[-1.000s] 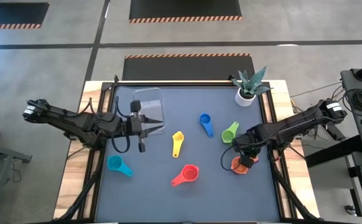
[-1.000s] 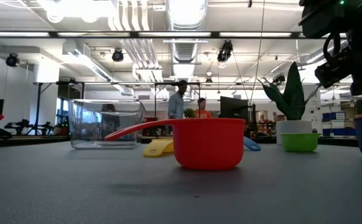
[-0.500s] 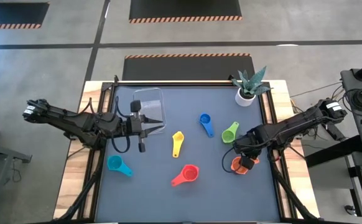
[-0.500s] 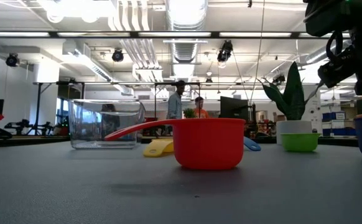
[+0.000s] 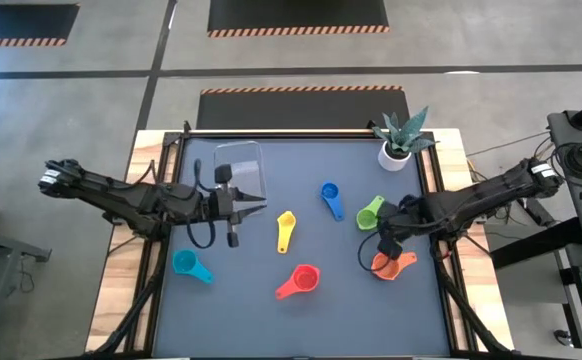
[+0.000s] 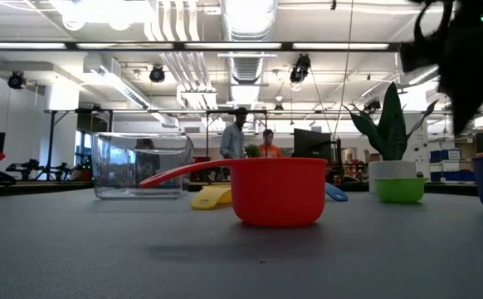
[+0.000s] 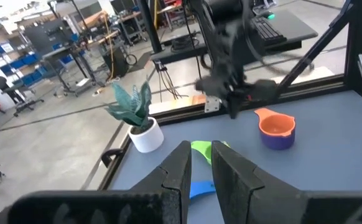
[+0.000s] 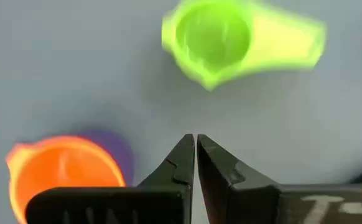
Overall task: Nest measuring cups in basket
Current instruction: Stack the red measuring cup on top of the orange measuring cup
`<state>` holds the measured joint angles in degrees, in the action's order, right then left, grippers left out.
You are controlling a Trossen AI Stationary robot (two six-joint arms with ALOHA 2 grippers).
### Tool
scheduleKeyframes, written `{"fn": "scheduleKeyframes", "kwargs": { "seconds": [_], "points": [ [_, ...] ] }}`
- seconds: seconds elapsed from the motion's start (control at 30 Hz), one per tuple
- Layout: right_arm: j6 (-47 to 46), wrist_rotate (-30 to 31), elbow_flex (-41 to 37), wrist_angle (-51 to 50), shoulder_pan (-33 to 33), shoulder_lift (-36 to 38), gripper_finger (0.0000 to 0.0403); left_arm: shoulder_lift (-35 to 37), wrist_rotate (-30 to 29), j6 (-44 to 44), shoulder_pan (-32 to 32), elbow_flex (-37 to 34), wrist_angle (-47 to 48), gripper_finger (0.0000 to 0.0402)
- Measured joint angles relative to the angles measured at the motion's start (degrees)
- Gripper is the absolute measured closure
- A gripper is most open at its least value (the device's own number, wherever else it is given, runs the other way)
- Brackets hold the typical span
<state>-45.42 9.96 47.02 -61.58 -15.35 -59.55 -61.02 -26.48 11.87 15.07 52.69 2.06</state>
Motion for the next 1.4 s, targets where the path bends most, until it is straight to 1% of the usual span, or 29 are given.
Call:
{"fn": "scheduleKeyframes", "kwargs": {
  "seconds": [0.07,0.13,0.27,0.33,0.47,0.57,0.73,0.87,0.97,1.1,1.23,1.4],
  "points": [
    [2.38,4.19,0.55,2.23,0.00,1.49,0.0394,-1.33,0.02,-1.25,0.00,0.00,-0.58,0.0357],
    [5.85,7.72,0.34,6.48,0.00,3.27,0.0394,-2.66,0.02,-2.40,0.00,0.00,-0.85,0.0357],
    [13.76,11.72,-1.26,16.35,0.00,6.46,0.0394,-5.09,0.31,-4.54,0.18,0.00,-0.63,0.0357],
    [17.63,13.88,-2.21,21.14,0.00,7.75,0.0394,-6.18,1.73,-6.18,0.22,0.43,0.01,0.0357],
    [26.47,17.73,-4.28,30.81,0.00,9.85,0.0394,-9.08,7.18,-9.42,0.28,3.95,5.44,0.0357],
    [34.43,19.17,-6.99,41.21,0.00,11.53,0.0394,-11.82,12.18,-10.06,0.48,7.51,11.23,0.0357],
    [46.97,18.69,-12.46,59.69,0.00,14.53,0.0394,-16.77,19.51,-10.59,1.41,12.72,21.30,0.0357],
    [52.89,18.50,-15.68,69.24,0.00,16.87,0.0394,-20.80,25.44,-13.23,2.88,16.19,30.40,0.0357],
    [55.51,18.51,-16.67,72.06,0.00,18.21,0.0394,-24.24,27.72,-14.90,4.44,17.96,33.48,0.0357],
    [57.65,18.50,-17.29,74.90,0.00,19.46,0.0394,-29.07,27.98,-16.02,6.30,19.58,33.49,0.0360],
    [58.57,18.10,-17.37,75.95,0.00,19.74,0.0394,-33.72,27.66,-17.09,6.54,21.79,33.34,0.0361],
    [58.56,18.10,-17.37,75.99,0.00,19.46,0.0394,-37.90,27.45,-14.58,6.54,23.52,32.91,0.0361]
  ]
}}
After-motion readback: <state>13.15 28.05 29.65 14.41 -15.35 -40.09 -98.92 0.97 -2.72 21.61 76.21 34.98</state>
